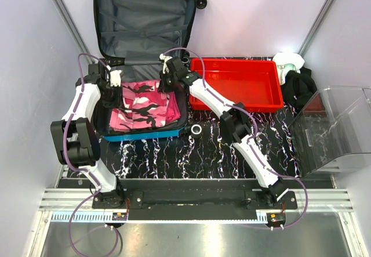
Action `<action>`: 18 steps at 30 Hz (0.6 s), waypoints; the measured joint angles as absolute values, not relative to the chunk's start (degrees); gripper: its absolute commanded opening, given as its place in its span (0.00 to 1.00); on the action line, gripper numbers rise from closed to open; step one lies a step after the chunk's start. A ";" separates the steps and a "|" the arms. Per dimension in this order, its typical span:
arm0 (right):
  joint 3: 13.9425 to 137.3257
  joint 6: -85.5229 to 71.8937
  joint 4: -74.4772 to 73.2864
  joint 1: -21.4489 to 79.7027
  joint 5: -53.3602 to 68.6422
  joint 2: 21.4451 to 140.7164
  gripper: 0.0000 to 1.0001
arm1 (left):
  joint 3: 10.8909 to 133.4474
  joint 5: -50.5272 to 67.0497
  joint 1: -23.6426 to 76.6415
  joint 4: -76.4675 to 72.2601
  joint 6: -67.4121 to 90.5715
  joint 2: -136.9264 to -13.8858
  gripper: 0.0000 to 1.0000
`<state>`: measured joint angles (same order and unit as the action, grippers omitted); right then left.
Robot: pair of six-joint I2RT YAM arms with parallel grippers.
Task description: Open, take out, and arrange the luggage
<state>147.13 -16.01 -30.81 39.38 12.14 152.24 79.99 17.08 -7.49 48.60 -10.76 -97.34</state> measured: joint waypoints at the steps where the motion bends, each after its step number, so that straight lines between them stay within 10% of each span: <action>1: 147.55 -15.99 -31.35 39.38 12.16 152.24 0.00 | 79.99 17.32 -7.49 48.60 -10.79 -97.21 0.00; 18: 148.94 -16.27 -35.99 38.33 17.65 136.81 0.00 | 80.64 26.37 -5.63 51.53 -13.78 -86.96 0.00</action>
<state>148.94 -16.27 -35.99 38.33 17.65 136.81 80.64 26.37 -5.63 51.53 -13.78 -86.96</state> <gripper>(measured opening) 0.096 0.191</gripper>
